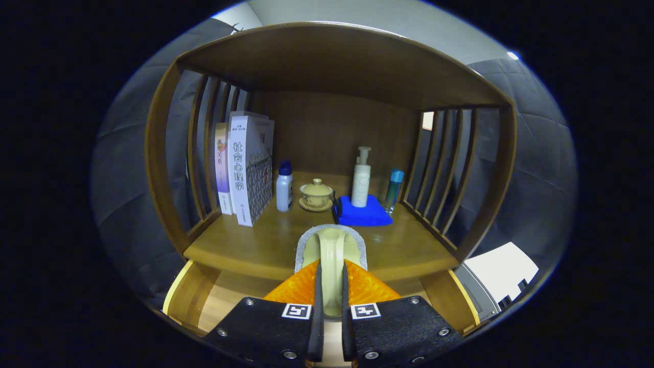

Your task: Pull open the drawer, take out the items inside it, and place them on the countertop above the cabinet.

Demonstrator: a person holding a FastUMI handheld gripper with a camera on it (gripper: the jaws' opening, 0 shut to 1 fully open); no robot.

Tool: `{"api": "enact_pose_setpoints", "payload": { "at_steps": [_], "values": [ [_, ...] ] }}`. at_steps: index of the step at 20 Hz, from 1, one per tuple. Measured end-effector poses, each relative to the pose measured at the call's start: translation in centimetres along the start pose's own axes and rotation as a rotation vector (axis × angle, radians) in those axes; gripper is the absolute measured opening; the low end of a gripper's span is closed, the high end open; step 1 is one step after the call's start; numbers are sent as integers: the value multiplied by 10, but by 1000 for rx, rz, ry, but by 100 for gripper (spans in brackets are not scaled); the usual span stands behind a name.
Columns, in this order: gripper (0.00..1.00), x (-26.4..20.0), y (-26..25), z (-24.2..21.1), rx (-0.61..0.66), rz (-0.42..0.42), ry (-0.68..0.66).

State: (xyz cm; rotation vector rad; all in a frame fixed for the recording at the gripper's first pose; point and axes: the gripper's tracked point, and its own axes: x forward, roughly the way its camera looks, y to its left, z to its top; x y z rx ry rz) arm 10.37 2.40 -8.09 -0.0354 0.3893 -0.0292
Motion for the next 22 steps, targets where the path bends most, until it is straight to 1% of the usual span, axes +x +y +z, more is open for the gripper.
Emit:
{"api": "enact_pose_setpoints", "payload": {
  "at_steps": [3,5,8,11,14,17,20,22],
  "values": [
    [14,28,6,16,-17,36,-60],
    [14,43,3,26,-14,28,-79],
    [15,69,4,21,-4,34,-45],
    [16,95,4,4,-27,38,13],
    [18,110,6,9,-26,56,-2],
    [22,124,2,1,0,73,39],
    [27,131,2,-8,-19,93,61],
    [37,127,4,-4,-33,109,32]
  ]
}}
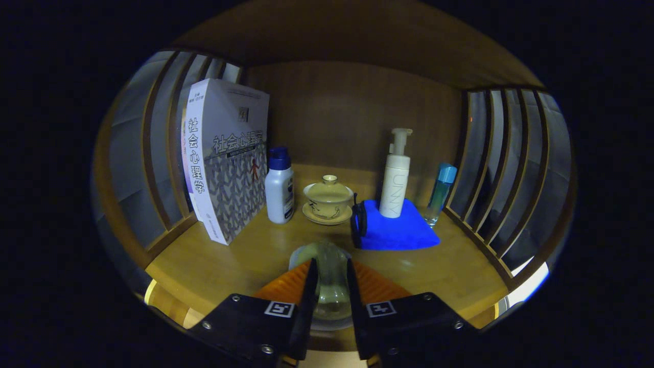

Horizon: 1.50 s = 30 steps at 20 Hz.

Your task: Pull open the drawer, take out the items inside it, and place them on the countertop above the cabinet.

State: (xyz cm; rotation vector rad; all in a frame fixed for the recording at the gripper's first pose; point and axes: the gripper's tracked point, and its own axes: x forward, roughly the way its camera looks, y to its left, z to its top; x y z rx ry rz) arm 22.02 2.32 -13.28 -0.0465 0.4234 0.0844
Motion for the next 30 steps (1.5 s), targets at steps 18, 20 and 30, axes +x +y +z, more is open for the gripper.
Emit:
{"api": "enact_pose_setpoints", "payload": {
  "at_steps": [18,20,30],
  "values": [
    [95,-291,53,-45,83,54,-439],
    [95,-303,58,-72,35,68,-406],
    [95,-308,46,-162,174,-18,-253]
  ]
}}
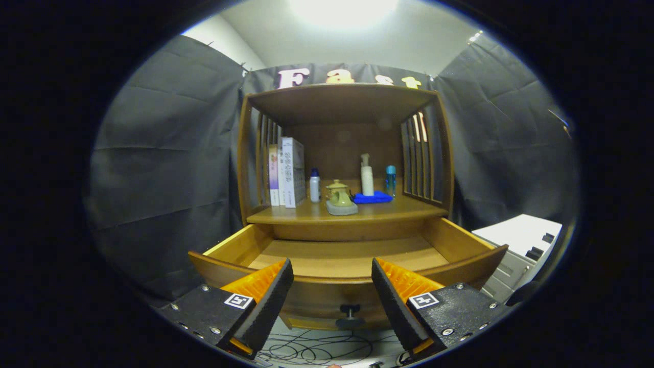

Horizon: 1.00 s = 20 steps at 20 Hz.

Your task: Pull open the drawer, take out the items inside it, and place them on the countertop above the cabinet.

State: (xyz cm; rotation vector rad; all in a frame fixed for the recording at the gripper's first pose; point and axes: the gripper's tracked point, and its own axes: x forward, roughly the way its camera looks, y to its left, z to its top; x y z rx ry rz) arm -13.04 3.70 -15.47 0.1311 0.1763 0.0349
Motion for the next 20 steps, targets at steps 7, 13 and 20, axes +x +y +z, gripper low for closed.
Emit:
{"api": "enact_pose_setpoints", "payload": {
  "at_steps": [7,13,20],
  "values": [
    [95,4,7,-54,-51,-13,103],
    [95,20,-2,-68,-20,-47,109],
    [95,35,-11,-90,63,-36,143]
  ]
}}
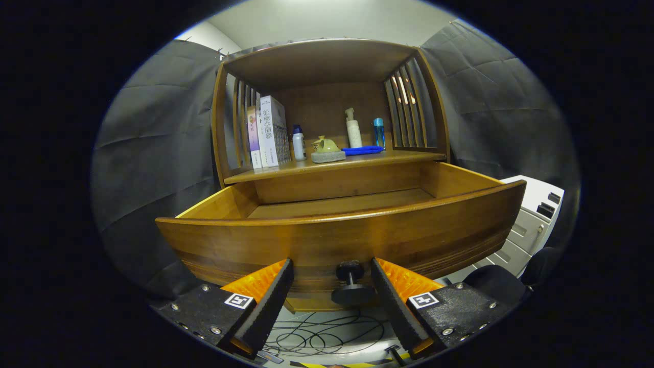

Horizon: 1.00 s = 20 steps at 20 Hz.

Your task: Pull open the drawer, take out the items inside it, and place them on the countertop above the cabinet.

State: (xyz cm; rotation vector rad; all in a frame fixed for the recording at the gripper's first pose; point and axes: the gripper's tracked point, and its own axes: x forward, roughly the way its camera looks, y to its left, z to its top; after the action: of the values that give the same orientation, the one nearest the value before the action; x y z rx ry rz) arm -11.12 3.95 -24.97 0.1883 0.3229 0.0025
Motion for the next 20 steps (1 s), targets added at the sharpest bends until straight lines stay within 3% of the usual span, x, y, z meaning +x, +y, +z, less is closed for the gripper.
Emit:
{"api": "enact_pose_setpoints", "payload": {
  "at_steps": [12,20],
  "values": [
    [94,24,-8,13,-68,11,-25],
    [93,71,-8,37,-60,13,-84]
  ]
}}
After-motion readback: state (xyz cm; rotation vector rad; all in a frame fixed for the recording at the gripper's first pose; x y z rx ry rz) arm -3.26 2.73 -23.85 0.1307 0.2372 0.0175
